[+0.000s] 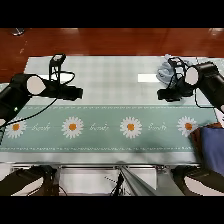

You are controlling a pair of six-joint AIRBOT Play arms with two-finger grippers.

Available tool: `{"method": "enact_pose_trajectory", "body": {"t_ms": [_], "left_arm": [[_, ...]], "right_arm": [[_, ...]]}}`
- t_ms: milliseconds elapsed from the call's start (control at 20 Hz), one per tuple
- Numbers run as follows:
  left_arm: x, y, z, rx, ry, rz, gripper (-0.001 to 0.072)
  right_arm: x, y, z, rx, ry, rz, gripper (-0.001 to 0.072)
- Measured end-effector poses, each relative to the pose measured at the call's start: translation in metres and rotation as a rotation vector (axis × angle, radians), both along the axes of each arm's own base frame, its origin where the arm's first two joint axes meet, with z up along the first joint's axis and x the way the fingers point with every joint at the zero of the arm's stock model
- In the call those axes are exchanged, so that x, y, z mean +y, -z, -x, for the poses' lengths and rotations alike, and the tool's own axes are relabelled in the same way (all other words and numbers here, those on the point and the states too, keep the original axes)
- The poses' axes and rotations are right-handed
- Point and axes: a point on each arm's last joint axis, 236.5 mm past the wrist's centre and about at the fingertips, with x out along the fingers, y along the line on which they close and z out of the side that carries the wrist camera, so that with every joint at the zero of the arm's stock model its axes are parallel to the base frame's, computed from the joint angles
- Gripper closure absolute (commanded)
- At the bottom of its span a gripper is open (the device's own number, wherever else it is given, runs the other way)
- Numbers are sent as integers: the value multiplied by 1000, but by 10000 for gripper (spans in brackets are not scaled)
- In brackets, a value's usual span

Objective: Fold the shirts.

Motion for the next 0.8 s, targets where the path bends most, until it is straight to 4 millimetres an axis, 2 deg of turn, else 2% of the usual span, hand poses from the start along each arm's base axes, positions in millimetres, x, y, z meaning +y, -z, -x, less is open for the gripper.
{"method": "enact_pose_trajectory", "body": {"t_ms": [650, 800], "left_arm": [[0, 0, 0, 0, 0, 0, 687], [0, 0, 0, 0, 0, 0, 687]], "right_arm": [[0, 0, 0, -1, 0, 0, 691], [2, -2, -9, -37, -3, -9, 691]]}}
